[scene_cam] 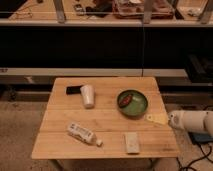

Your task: Place the bottle in the ceramic bowl

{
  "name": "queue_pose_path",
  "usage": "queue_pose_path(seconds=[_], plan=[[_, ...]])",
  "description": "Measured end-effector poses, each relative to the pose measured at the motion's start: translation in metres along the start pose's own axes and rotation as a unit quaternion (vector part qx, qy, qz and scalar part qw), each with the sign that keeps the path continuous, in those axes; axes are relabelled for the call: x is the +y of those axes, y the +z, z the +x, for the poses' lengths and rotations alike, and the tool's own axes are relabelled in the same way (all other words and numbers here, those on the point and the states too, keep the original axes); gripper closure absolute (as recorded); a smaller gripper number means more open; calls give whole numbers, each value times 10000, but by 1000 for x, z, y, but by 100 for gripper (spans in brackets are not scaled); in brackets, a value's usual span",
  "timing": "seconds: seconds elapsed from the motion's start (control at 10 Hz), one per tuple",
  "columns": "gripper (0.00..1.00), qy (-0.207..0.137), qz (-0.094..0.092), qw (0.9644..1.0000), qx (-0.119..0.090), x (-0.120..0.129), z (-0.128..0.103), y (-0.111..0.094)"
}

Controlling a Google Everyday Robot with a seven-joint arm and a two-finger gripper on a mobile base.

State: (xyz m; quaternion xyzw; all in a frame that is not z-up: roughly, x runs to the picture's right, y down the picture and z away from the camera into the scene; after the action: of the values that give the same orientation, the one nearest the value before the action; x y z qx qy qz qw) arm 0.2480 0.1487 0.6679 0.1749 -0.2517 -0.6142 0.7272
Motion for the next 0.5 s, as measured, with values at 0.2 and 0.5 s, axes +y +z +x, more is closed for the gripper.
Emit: queue_pose_path(seconds=[0.2,0.5], plan=[[20,-151,15,9999,64,-7,-6,-4],[20,-790,261,9965,86,-39,-5,1]])
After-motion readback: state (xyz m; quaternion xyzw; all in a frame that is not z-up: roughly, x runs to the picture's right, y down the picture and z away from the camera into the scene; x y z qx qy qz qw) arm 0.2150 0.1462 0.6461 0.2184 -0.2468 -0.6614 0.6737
